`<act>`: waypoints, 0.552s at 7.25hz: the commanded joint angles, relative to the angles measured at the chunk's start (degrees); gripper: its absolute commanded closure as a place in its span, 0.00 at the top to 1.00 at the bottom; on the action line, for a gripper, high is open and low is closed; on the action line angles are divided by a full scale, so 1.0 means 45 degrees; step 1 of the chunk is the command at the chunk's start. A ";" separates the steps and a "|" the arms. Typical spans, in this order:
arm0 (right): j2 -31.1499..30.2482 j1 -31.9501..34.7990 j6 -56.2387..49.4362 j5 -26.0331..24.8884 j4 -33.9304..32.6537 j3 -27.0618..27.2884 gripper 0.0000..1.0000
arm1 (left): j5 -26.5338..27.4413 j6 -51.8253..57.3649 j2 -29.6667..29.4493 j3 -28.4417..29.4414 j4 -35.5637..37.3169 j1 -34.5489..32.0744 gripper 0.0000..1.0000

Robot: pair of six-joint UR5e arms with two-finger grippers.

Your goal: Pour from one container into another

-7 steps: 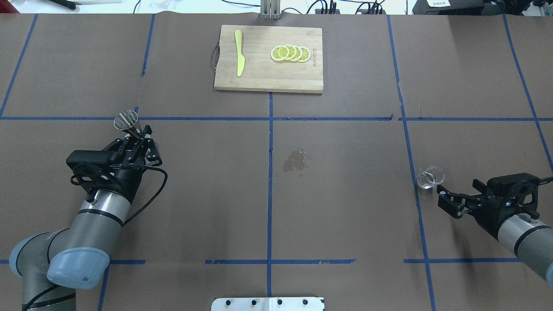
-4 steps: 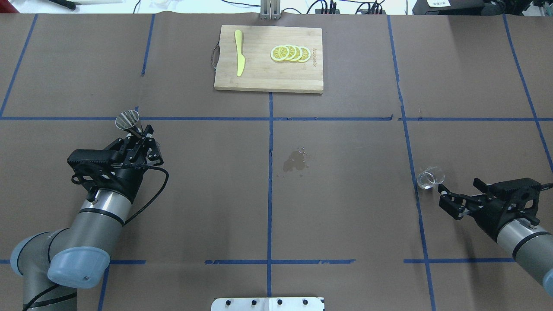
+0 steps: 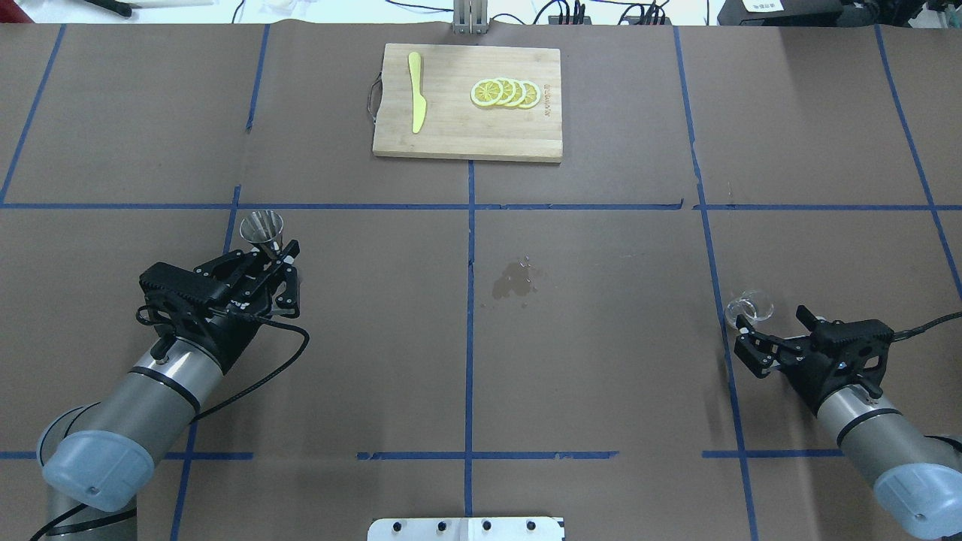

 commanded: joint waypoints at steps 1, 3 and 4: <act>0.0754 -0.0001 -0.0111 -0.0216 0.0014 -0.0795 1.00 | -0.0384 0.0141 -0.0376 0.0169 -0.0125 -0.0015 0.00; 0.0794 -0.0001 -0.0111 -0.0548 0.0015 -0.0875 1.00 | -0.0364 0.0141 -0.0377 0.0267 -0.0124 -0.0055 0.00; 0.0814 -0.0020 -0.0111 -0.0800 0.0015 -0.1030 0.99 | -0.0364 0.0141 -0.0377 0.0287 -0.0124 -0.0055 0.00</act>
